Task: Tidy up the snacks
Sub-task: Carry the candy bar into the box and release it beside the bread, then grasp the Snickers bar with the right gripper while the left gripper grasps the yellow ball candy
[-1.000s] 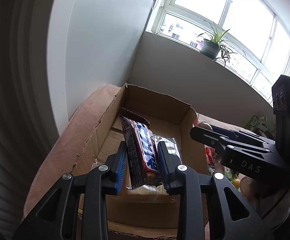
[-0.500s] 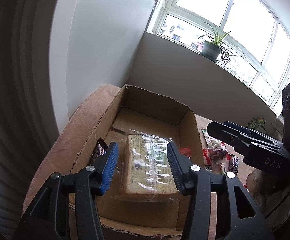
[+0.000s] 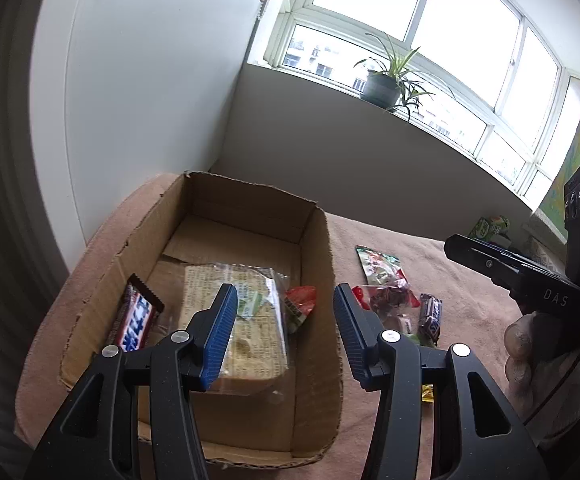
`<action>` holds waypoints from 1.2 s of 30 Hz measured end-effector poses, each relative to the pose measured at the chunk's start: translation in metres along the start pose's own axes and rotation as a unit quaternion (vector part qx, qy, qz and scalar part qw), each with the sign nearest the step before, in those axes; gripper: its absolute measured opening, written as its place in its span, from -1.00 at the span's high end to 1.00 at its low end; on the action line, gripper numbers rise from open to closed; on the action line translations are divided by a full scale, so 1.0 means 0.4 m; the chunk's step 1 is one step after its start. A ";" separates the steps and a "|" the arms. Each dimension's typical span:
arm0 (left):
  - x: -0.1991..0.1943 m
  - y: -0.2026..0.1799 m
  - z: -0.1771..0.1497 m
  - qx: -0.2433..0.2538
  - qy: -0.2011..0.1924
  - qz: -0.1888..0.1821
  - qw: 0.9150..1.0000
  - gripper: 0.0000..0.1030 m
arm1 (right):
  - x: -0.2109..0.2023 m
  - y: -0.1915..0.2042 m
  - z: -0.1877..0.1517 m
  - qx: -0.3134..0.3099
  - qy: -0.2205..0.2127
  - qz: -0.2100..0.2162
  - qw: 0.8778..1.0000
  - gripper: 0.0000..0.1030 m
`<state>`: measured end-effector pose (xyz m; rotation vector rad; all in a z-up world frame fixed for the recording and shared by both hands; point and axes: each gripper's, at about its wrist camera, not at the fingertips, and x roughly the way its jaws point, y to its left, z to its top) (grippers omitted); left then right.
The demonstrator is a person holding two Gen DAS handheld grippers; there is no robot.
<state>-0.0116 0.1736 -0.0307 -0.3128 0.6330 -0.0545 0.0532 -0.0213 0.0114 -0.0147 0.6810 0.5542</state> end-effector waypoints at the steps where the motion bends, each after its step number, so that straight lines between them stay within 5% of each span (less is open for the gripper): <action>1: 0.001 -0.016 -0.002 0.005 0.002 -0.005 1.000 0.05 | -0.016 -0.021 -0.006 0.011 -0.012 -0.001 1.000 -0.70; 8: 0.021 -0.121 -0.014 0.034 0.016 -0.036 0.999 0.05 | -0.076 -0.136 -0.026 0.023 -0.005 -0.041 0.999 -0.70; 17: 0.090 -0.251 -0.061 0.075 0.059 -0.063 0.993 0.05 | -0.060 -0.246 -0.087 0.053 0.043 -0.038 0.997 -0.68; 28: 0.146 -0.312 -0.143 0.119 0.108 -0.070 0.985 0.05 | -0.080 -0.270 -0.182 0.042 0.079 -0.021 0.996 -0.22; 36: 0.173 -0.347 -0.155 0.121 0.128 -0.088 0.980 0.05 | 0.013 -0.317 -0.168 0.107 0.112 0.024 0.988 -0.22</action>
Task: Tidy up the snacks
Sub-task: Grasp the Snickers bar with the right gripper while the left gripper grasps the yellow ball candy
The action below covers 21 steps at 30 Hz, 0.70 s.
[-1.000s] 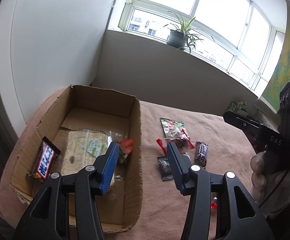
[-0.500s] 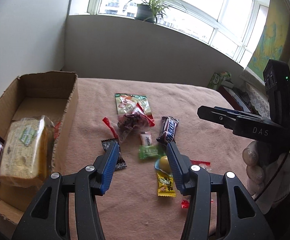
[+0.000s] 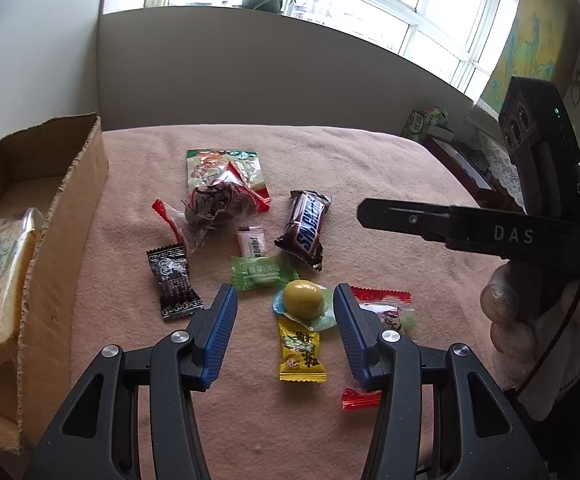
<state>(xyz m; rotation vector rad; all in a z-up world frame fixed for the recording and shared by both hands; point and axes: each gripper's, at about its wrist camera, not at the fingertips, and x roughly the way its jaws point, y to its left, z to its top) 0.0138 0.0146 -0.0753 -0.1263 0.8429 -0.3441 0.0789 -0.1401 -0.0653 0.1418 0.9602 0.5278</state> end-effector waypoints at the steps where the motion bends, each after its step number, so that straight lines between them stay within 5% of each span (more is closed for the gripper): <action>1: 0.005 -0.004 0.000 0.000 0.002 -0.001 1.000 0.05 | 0.010 0.004 0.008 0.001 0.001 -0.002 1.000 -0.22; 21: 0.066 -0.036 -0.007 0.018 0.027 0.003 0.999 0.07 | 0.163 0.026 0.047 0.013 0.055 -0.033 0.998 -0.22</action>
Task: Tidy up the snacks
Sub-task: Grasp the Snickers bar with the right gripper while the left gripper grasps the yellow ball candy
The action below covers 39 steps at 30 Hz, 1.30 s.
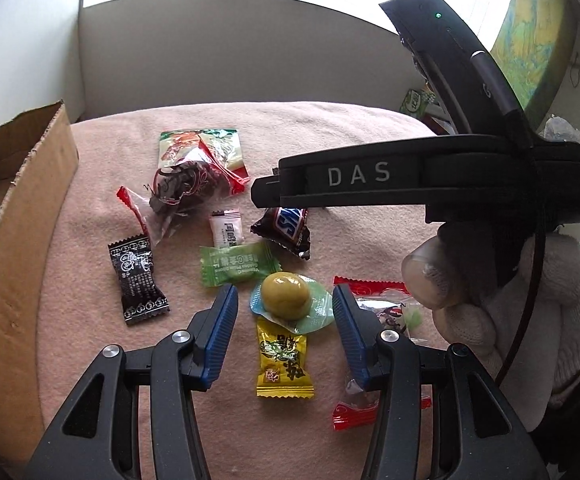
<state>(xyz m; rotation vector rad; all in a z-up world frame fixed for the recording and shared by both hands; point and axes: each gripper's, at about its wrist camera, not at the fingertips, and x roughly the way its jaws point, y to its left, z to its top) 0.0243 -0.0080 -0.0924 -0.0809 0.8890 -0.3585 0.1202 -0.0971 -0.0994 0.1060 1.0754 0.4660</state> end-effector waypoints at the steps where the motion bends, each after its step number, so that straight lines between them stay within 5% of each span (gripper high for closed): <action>1: 0.002 0.000 0.003 -0.001 0.000 0.000 1.000 0.07 | 0.002 0.004 0.000 -0.005 -0.001 -0.007 1.000 -0.16; 14: 0.053 0.004 0.025 -0.007 0.025 -0.004 1.000 0.07 | -0.021 -0.030 -0.010 -0.017 -0.011 -0.032 0.999 0.34; 19: 0.078 0.003 0.050 -0.009 0.027 -0.006 1.000 0.08 | -0.023 -0.038 -0.017 -0.015 -0.012 -0.036 0.999 0.35; 21: 0.079 -0.009 0.047 0.000 0.023 0.007 1.000 0.38 | -0.024 -0.031 -0.017 -0.023 -0.013 -0.042 0.999 0.36; 39: -0.037 0.039 0.055 -0.015 -0.025 -0.014 0.999 0.39 | -0.107 -0.043 -0.020 0.003 -0.059 -0.021 0.998 0.38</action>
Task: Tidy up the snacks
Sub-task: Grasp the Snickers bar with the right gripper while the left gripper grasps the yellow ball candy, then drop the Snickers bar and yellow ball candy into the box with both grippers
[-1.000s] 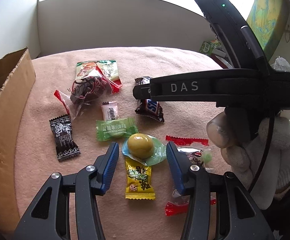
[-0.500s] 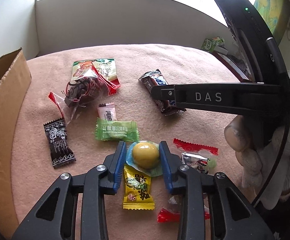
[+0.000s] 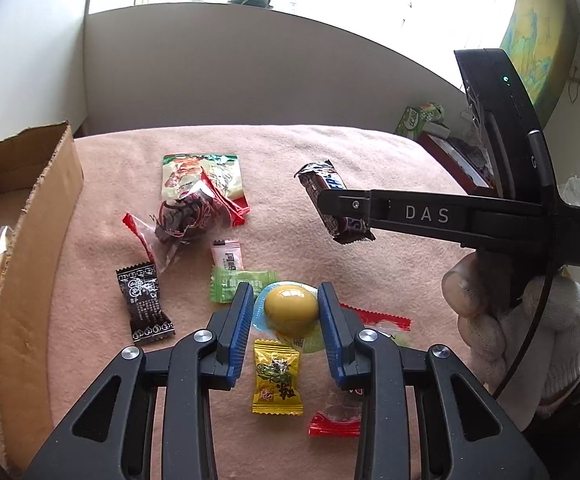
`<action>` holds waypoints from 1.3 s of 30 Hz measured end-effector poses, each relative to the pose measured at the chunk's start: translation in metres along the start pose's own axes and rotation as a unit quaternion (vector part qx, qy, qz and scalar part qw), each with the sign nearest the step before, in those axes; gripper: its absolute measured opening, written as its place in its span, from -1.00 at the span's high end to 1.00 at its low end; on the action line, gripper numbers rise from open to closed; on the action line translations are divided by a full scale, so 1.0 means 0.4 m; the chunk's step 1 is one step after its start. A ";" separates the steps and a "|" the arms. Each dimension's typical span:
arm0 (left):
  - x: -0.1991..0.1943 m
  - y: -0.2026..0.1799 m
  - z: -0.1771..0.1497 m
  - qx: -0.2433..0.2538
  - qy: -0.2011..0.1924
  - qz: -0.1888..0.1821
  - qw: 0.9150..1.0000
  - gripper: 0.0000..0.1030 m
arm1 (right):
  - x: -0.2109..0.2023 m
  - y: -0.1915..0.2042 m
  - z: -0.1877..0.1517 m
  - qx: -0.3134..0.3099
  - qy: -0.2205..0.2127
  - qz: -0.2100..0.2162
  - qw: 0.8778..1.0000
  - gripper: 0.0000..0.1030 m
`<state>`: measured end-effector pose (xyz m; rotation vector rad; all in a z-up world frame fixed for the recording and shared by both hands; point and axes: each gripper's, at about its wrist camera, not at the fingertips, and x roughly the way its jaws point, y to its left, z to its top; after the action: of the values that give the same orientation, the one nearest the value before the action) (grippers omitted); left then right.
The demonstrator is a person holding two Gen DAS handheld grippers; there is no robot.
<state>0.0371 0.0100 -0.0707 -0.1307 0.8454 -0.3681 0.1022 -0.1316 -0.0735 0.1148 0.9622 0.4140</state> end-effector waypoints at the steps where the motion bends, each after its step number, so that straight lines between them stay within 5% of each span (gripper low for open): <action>1: -0.014 0.007 -0.006 -0.002 -0.004 -0.003 1.000 0.39 | -0.010 0.007 0.002 0.000 -0.004 0.006 1.000 0.38; 10: -0.134 0.077 0.010 -0.037 -0.059 -0.005 0.998 0.39 | -0.074 0.130 0.047 -0.028 -0.045 0.053 0.997 0.38; 24: -0.311 0.307 -0.022 -0.110 -0.139 0.050 0.983 0.39 | 0.008 0.445 0.073 -0.112 -0.036 0.095 0.988 0.38; 39: -0.317 0.444 -0.079 -0.147 -0.132 0.096 0.975 0.39 | 0.124 0.615 0.073 -0.143 -0.011 0.108 0.984 0.38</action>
<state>-0.0160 0.2228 -0.0479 -0.3628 0.6376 -0.0377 0.0791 0.1157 -0.0269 -0.0390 0.8621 0.7453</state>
